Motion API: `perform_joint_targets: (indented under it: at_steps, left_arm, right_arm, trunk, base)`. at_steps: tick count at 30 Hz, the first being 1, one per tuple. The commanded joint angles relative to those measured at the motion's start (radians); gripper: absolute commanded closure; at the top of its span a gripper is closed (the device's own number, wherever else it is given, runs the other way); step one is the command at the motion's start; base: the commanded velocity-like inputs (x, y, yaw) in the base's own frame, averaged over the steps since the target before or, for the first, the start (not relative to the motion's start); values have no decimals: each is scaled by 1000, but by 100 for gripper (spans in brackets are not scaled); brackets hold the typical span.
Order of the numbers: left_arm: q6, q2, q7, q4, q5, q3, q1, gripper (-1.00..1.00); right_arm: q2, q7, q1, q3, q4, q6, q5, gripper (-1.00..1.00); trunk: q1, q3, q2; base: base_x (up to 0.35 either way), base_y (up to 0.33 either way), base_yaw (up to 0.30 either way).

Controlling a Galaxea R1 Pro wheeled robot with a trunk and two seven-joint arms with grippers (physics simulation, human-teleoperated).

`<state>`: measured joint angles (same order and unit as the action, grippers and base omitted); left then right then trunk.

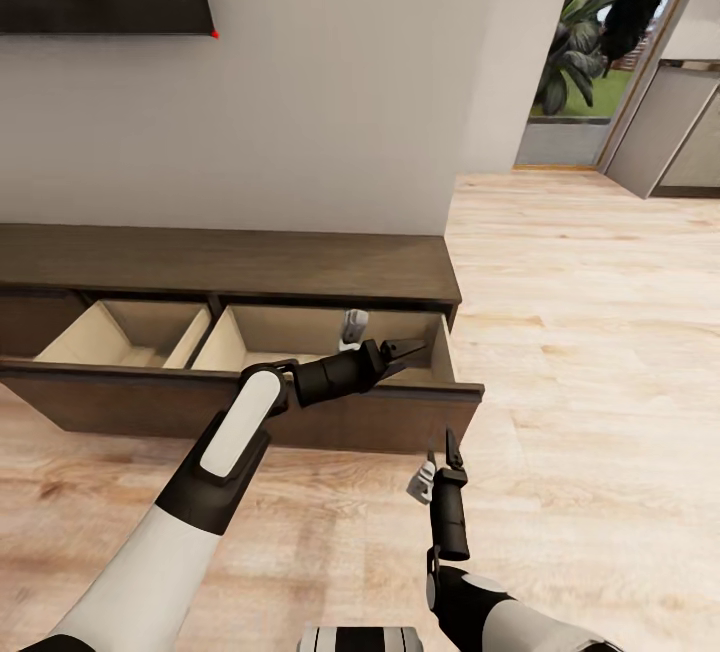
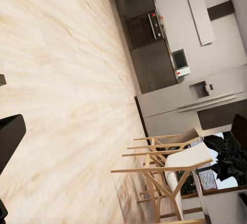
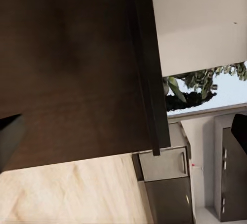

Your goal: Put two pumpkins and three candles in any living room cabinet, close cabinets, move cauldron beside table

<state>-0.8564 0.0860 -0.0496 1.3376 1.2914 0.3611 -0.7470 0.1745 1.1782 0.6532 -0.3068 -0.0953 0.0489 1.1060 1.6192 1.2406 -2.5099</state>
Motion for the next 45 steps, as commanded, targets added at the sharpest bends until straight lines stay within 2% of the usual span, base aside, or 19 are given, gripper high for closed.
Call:
perform_joint_targets:
  at_steps: [1,7,12,13,16,18,22,24,28,33,35,40,42,45]
  left_arm:
    - [0,0,0,0,-1,0,0,-100]
    - [-1,-2,4,0,-3,1,0,-100]
    - [-5,-30,7,3,-3,3,0,-100]
    - [-11,-53,3,13,-1,1,0,-100]
    - [-18,-93,2,51,1,1,0,-100]
    - [-19,-110,2,58,1,1,1,-100]
    - [-20,-171,0,65,8,2,18,-100]
    - [-20,-183,-1,66,13,2,20,-100]
    - [-21,-191,-1,70,16,3,21,-100]
    - [-21,-196,0,73,17,1,21,-100]
    - [-22,-229,0,74,17,2,22,-100]
    - [-24,-269,0,75,17,2,22,-100]
    - [-31,-291,0,75,17,2,22,-100]
    - [-69,-313,1,74,17,2,22,-100]
  right_arm:
    - [0,0,-3,0,0,0,-1,-100]
    - [0,0,-9,0,-2,0,-3,-100]
    - [0,-2,-12,-1,-5,-2,-6,-100]
    - [0,-18,-12,-1,-8,-2,-7,-100]
    - [0,-53,-12,-1,-10,-6,-9,-100]
    - [0,-71,-13,0,-10,-14,-10,-100]
    - [0,-129,-13,0,-11,-33,-11,-100]
    - [0,-140,-14,0,-12,-36,-11,-100]
    - [0,-150,-14,0,-11,-42,-19,-100]
    - [0,-212,-14,0,-12,-68,-41,-100]
    - [0,-255,-14,1,-12,-75,-45,-100]
    - [0,-285,-14,1,-14,-90,-49,-100]
    - [0,-322,-14,2,-17,-106,-74,-100]
    - [0,-382,-13,3,-41,-114,-155,-100]
  trunk:
    - [0,0,0]
    - [0,0,0]
    - [0,0,0]
    - [0,0,0]
    - [0,0,0]
    - [0,0,0]
    - [0,0,0]
    - [0,0,0]
    - [0,0,0]
    - [0,0,0]
    - [0,0,0]
    - [0,0,0]
    - [0,0,0]
    - [0,0,0]
  base:
    - [-3,0,0]
    - [-1,0,0]
    - [0,0,0]
    - [0,0,0]
    - [0,0,0]
    - [0,0,0]
    - [-9,5,0]
    - [-149,66,0]
    - [-276,56,0]
    - [-206,10,0]
    - [-17,1,0]
    - [-4,0,0]
    - [0,0,0]
    - [0,0,0]
